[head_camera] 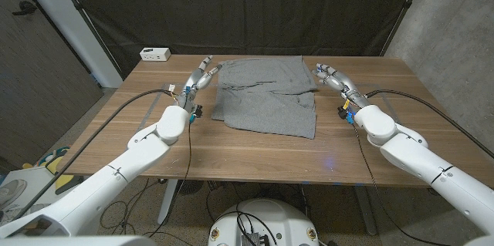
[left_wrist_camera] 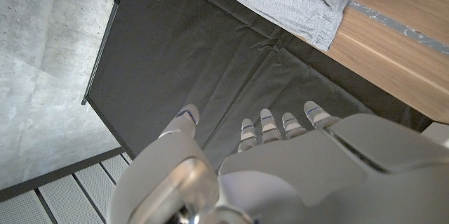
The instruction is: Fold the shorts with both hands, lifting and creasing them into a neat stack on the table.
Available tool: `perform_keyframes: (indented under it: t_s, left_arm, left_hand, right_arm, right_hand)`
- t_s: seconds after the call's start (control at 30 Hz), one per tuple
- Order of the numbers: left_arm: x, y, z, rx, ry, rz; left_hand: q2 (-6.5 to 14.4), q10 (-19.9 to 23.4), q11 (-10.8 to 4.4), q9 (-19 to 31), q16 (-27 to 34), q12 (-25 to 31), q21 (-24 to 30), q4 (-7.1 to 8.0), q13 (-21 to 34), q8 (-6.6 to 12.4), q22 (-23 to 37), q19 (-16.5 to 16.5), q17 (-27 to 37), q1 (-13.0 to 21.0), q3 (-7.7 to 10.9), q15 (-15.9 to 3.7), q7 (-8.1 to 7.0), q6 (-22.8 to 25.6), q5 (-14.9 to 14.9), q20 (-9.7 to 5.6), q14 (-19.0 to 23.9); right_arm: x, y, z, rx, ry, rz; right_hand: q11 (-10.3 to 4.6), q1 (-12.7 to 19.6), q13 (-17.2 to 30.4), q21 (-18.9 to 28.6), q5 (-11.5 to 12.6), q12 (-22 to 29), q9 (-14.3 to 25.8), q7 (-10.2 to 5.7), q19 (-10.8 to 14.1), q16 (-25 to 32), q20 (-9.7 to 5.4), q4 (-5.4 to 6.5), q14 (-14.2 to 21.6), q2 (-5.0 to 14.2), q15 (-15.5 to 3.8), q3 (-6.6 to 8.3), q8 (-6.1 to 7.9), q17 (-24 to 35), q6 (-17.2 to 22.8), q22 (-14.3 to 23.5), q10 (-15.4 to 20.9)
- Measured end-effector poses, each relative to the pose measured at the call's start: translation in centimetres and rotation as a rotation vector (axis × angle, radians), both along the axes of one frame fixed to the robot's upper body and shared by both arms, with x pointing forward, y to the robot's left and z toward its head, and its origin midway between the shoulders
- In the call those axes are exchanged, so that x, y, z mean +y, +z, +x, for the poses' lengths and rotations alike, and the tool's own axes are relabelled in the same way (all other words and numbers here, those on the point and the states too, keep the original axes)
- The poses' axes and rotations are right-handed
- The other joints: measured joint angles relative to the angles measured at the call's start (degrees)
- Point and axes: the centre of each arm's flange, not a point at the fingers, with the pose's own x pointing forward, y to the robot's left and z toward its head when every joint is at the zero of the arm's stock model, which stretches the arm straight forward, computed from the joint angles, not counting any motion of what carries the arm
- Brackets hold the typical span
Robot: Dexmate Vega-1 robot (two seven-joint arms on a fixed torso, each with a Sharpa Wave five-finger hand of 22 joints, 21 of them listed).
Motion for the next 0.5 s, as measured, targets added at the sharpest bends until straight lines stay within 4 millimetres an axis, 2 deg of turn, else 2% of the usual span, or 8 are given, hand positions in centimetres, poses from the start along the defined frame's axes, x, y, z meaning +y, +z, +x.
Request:
perform_keyframes:
  t_s: [0.23,0.27,0.5]
  left_arm:
    - [0.0,-0.1,-1.0,-0.009,0.022,0.043]
    - [0.1,-0.2,-1.1,-0.008,0.044,0.063]
    - [0.1,-0.3,-2.0,-0.013,0.069,0.110]
  left_hand:
    - [-0.16,1.36,0.07,0.00,0.00,0.00,0.00,-0.83,0.27,0.00,0.00,0.00,0.00,0.63,-0.04,0.17,0.02,1.03,-0.44,0.00,0.67]
    - [-0.34,1.84,0.04,-0.01,0.00,0.00,0.00,-0.90,0.27,0.00,0.00,0.04,0.00,0.81,0.02,-0.03,0.10,1.10,-0.44,0.04,0.86]
    - [-0.08,2.99,0.48,-0.01,0.00,0.00,0.00,-1.44,0.27,0.00,0.00,0.11,0.00,1.13,0.09,0.19,0.49,2.55,-0.77,0.72,1.25]
  right_arm:
    - [0.3,-0.2,-0.6,-0.005,-0.058,-0.063]
    - [1.0,-0.1,-1.4,-0.013,-0.052,-0.083]
    - [1.3,-0.5,-2.1,-0.014,-0.100,-0.140]
  right_hand:
    - [0.00,0.01,0.00,0.00,0.00,0.00,0.00,-0.02,0.00,0.00,0.00,-0.23,0.31,-0.01,-0.31,-0.23,0.00,0.04,0.02,0.00,0.00]
    - [0.00,0.11,0.00,0.00,0.00,0.00,-0.01,-0.20,0.00,0.00,0.00,-0.23,0.31,-0.11,-0.31,-0.23,0.00,0.04,0.20,0.00,0.00]
    - [-0.32,0.52,0.00,0.00,-0.43,0.00,-0.01,-0.26,0.00,0.00,-0.01,-0.47,0.37,-0.08,-0.37,0.01,0.00,0.04,0.26,-0.01,0.31]
